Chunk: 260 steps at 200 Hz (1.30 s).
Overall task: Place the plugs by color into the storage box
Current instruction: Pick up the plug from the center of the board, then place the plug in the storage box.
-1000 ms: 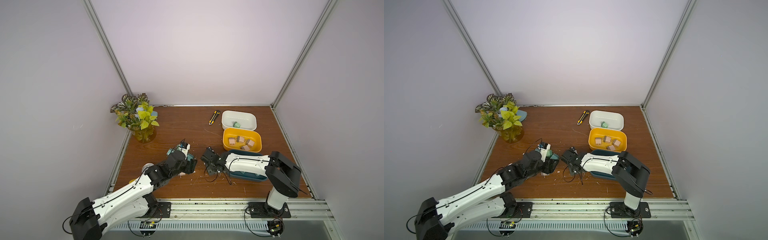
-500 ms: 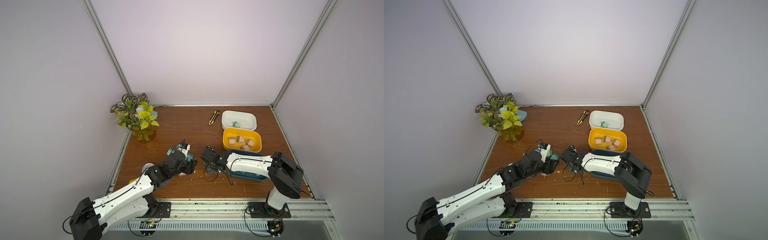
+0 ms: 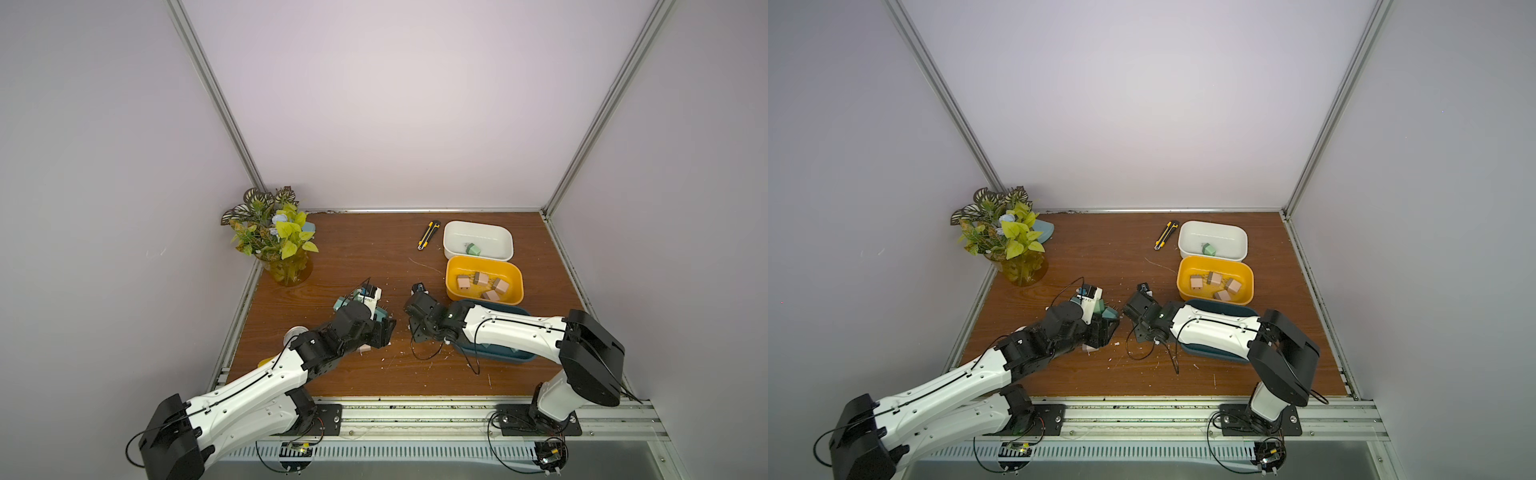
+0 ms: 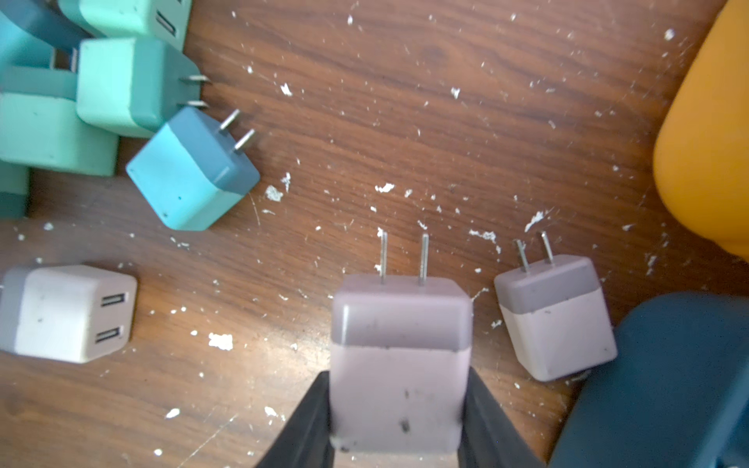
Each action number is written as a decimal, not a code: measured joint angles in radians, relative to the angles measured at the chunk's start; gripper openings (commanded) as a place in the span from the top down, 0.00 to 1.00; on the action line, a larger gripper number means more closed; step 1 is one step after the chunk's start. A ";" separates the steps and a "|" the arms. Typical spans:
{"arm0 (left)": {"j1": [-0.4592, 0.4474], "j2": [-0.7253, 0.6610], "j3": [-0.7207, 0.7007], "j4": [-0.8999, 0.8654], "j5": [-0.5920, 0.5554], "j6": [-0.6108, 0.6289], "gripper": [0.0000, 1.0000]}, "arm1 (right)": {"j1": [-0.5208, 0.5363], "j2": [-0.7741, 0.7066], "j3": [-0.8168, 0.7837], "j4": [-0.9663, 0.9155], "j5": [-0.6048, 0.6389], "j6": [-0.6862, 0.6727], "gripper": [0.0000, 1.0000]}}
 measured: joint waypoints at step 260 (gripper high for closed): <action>0.000 0.436 0.170 0.281 0.228 -0.014 0.35 | -0.486 -0.229 -0.105 0.091 -0.052 -0.118 0.63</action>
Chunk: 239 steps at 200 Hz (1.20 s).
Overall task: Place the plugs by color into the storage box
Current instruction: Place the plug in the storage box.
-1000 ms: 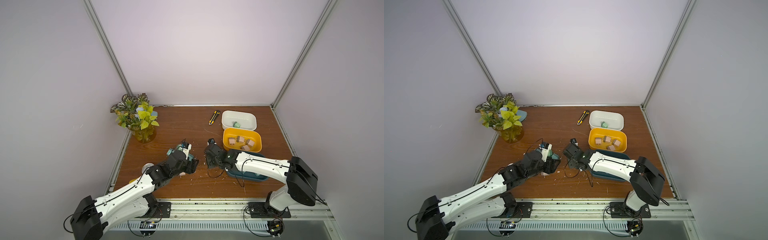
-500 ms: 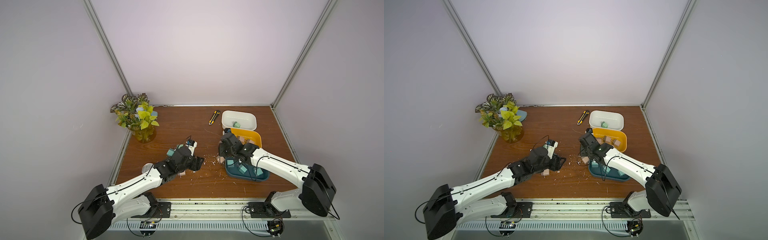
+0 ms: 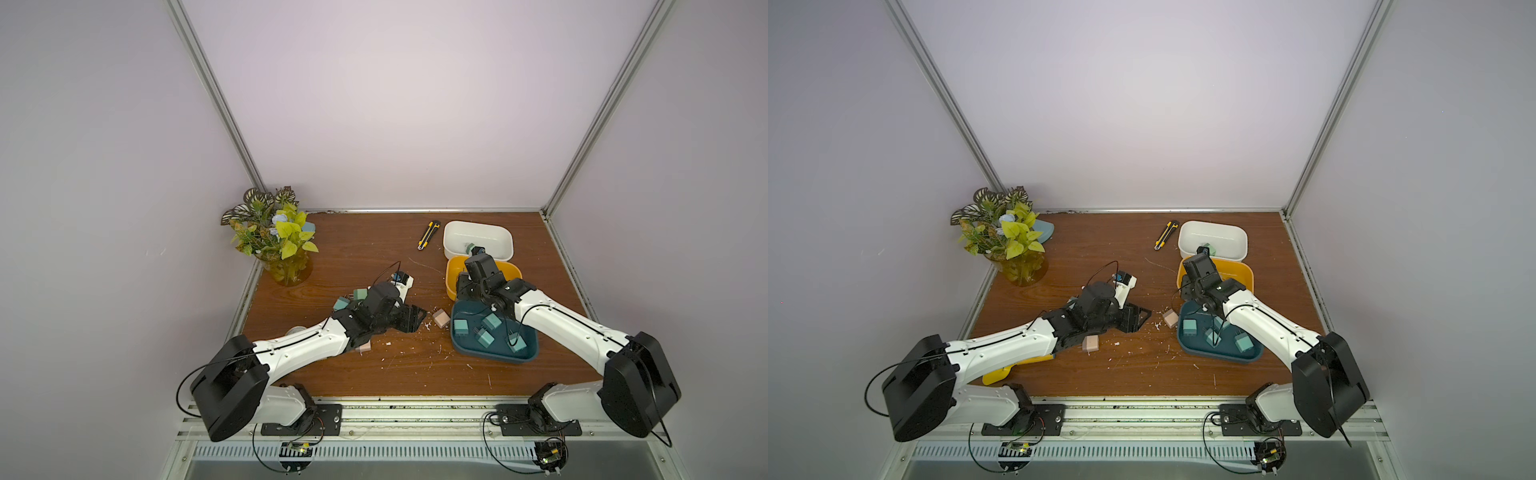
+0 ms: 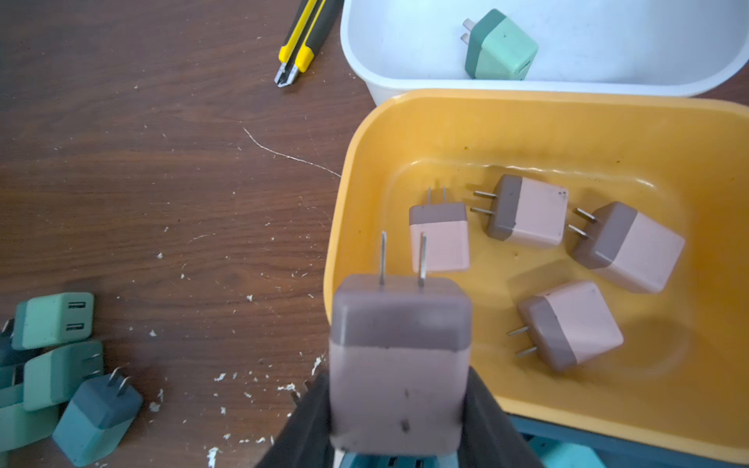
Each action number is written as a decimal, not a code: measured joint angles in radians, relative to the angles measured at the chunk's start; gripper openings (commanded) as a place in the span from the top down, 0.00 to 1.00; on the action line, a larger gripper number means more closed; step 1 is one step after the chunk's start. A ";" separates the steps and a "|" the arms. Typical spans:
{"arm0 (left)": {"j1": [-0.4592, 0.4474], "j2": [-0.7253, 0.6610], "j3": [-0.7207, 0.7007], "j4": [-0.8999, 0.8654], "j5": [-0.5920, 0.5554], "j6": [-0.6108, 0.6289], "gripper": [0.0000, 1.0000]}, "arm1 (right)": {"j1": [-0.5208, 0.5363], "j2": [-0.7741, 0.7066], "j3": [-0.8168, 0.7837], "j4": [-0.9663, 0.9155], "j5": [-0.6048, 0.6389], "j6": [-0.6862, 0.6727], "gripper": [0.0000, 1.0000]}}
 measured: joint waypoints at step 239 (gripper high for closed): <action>0.000 0.156 0.097 0.037 0.074 0.002 0.34 | -0.092 0.237 0.110 0.058 -0.164 -0.040 0.42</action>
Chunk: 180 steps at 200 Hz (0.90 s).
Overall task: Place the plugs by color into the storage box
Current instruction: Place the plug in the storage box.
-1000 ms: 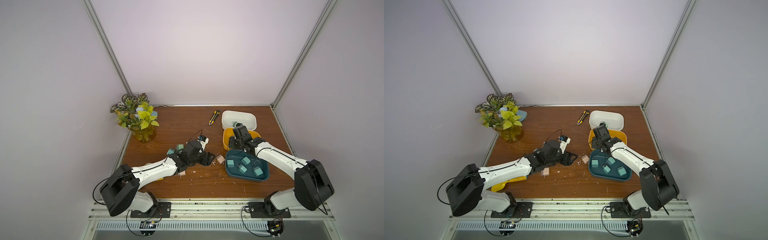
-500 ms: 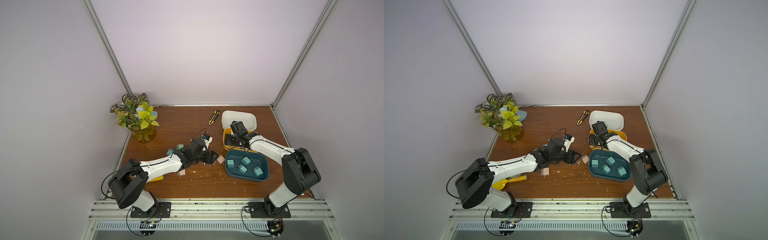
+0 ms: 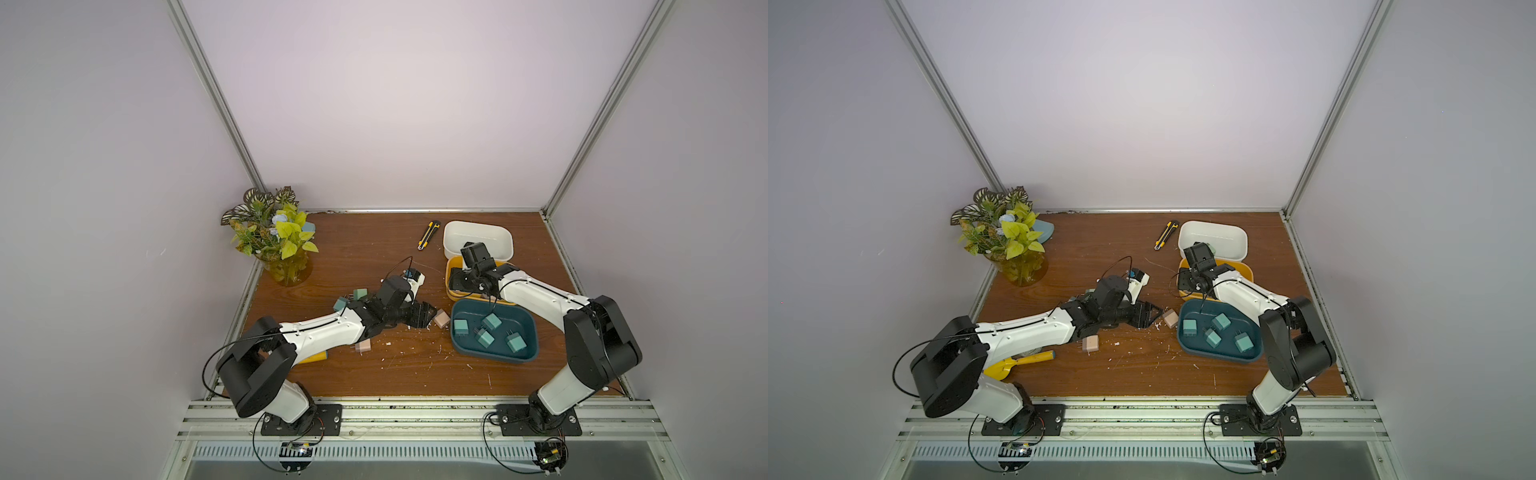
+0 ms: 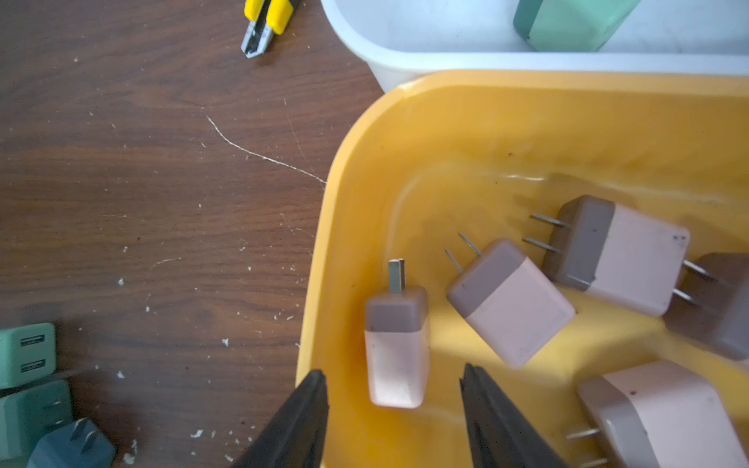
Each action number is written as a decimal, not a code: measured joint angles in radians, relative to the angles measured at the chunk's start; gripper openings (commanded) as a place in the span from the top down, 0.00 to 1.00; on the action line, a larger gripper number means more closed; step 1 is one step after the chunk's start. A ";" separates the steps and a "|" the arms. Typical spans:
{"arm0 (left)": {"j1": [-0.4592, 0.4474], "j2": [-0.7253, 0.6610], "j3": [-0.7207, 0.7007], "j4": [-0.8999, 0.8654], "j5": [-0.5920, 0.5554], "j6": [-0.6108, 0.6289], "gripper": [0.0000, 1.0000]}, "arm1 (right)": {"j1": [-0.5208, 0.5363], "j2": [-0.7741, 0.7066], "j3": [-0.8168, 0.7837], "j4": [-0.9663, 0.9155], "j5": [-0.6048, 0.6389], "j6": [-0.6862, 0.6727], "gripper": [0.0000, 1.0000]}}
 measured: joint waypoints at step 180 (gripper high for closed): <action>0.000 -0.173 -0.066 -0.023 -0.084 0.003 0.34 | 0.079 -0.290 -0.114 0.049 -0.046 0.046 0.46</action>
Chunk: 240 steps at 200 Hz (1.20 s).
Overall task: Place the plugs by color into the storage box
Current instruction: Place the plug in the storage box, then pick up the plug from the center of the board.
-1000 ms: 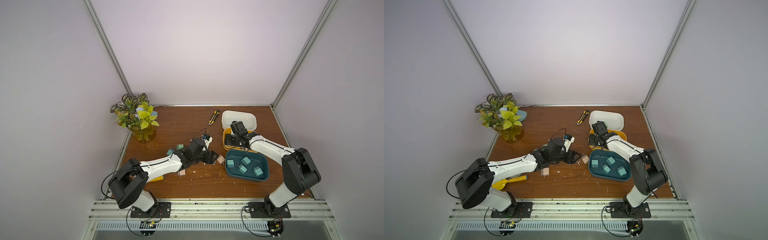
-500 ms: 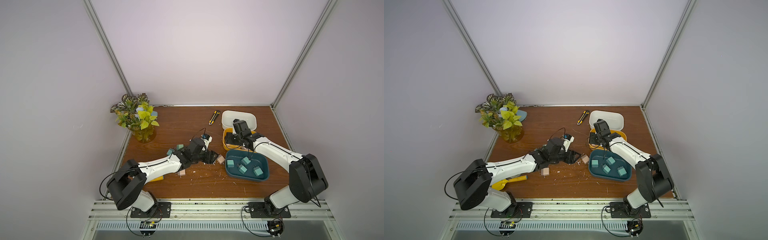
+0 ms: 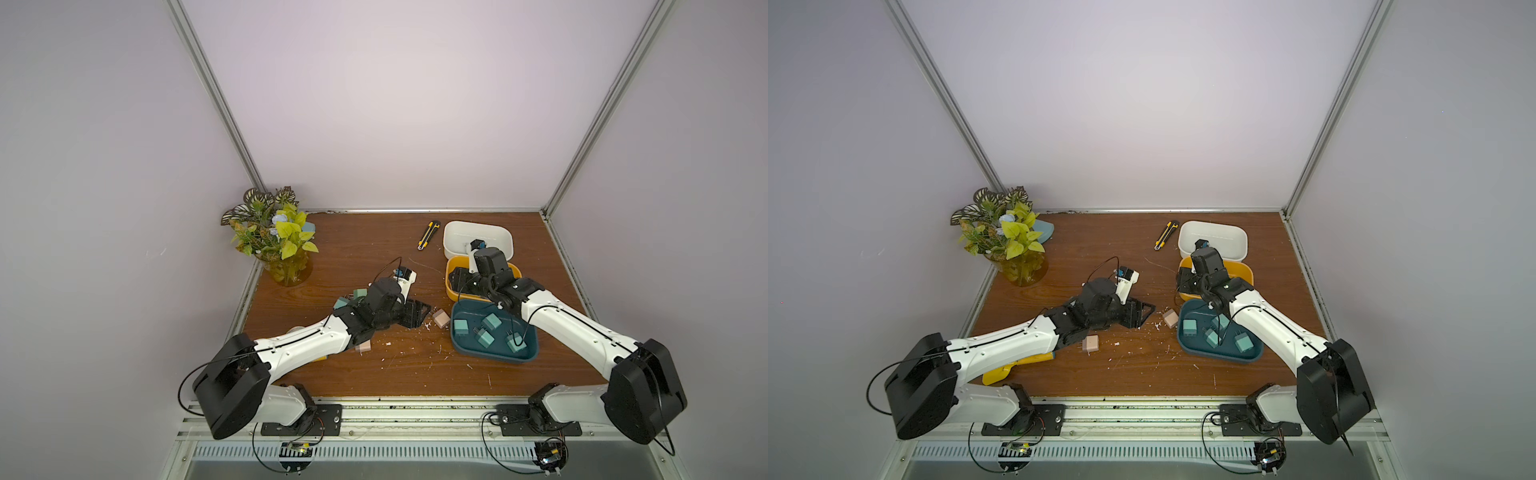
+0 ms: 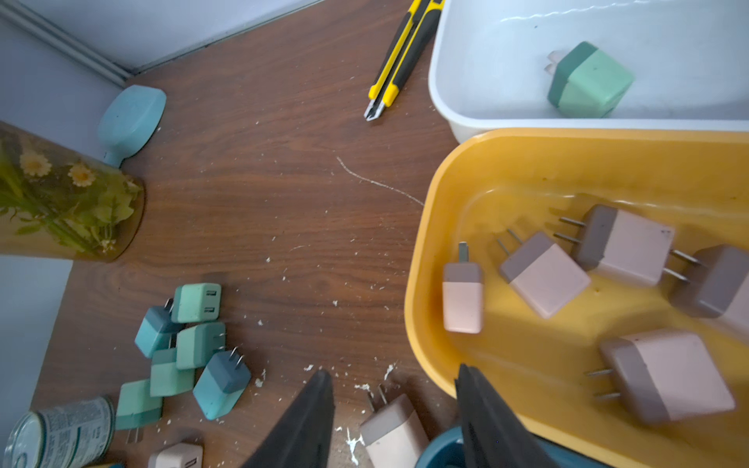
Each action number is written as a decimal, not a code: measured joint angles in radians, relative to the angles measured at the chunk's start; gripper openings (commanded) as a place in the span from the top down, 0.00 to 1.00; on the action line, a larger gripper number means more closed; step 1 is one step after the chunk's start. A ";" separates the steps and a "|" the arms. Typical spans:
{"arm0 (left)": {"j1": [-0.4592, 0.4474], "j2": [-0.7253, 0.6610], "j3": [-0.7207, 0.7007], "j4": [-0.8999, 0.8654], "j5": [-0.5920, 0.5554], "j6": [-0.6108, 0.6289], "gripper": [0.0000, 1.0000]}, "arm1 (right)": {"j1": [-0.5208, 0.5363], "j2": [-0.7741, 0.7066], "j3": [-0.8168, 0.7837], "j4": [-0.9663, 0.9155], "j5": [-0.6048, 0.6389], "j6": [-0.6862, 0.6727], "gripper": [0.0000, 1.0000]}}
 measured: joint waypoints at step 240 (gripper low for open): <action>0.000 -0.622 -0.241 -0.443 -0.373 -0.009 0.32 | 0.425 0.332 0.208 0.090 0.027 -0.117 0.27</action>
